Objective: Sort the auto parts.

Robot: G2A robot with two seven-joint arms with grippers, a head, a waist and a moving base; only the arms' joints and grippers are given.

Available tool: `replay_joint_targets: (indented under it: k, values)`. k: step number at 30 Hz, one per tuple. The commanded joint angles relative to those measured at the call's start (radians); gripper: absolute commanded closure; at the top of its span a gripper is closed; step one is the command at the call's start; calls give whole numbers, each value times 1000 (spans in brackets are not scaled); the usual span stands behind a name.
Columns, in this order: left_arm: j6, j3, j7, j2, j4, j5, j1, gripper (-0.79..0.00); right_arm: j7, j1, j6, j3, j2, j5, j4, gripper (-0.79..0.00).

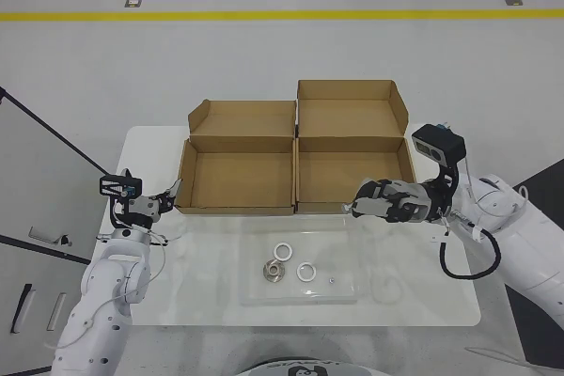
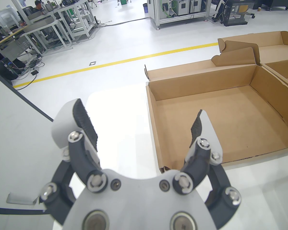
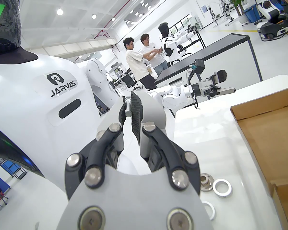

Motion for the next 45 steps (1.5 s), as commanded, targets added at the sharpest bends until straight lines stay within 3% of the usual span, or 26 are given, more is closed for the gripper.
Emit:
replay_joint_targets:
  k: [1,16,24,37,45]
  values:
    - [0,0,0,0,0,0,0,-785,0,0,0,0,0,0,0,0]
    - [0,0,0,0,0,0,0,-785,-43,-22,9,4,-9,-9,-25,0]
    - [0,0,0,0,0,0,0,-785,2,-9,2,-35,-36,110,-63,0]
    - [0,0,0,0,0,0,0,-785,45,142,45,-171,-118,378,-125,0]
    - [0,0,0,0,0,0,0,-785,125,200,125,-180,-183,524,-133,0]
